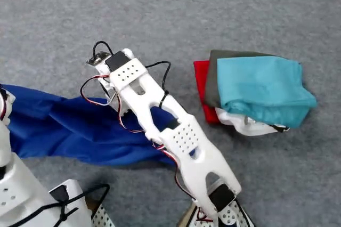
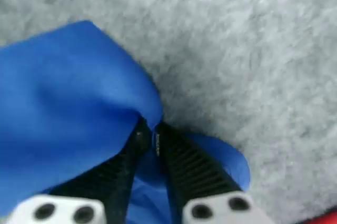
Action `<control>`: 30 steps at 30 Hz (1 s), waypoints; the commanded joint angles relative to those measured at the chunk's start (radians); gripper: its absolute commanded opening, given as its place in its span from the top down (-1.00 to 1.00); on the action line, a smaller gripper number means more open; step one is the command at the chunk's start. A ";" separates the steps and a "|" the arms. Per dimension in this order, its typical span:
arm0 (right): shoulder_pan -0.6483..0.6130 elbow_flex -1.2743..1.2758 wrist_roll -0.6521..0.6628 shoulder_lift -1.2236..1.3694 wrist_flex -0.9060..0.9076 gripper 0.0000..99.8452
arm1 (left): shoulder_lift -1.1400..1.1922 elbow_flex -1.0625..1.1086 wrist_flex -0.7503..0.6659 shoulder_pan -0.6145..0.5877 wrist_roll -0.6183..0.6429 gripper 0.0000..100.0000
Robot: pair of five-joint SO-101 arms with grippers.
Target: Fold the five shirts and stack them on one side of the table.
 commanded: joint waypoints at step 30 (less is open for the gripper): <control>0.025 1.303 0.213 -1.222 -0.242 0.78 | -0.005 -0.046 -0.049 0.009 -0.011 0.96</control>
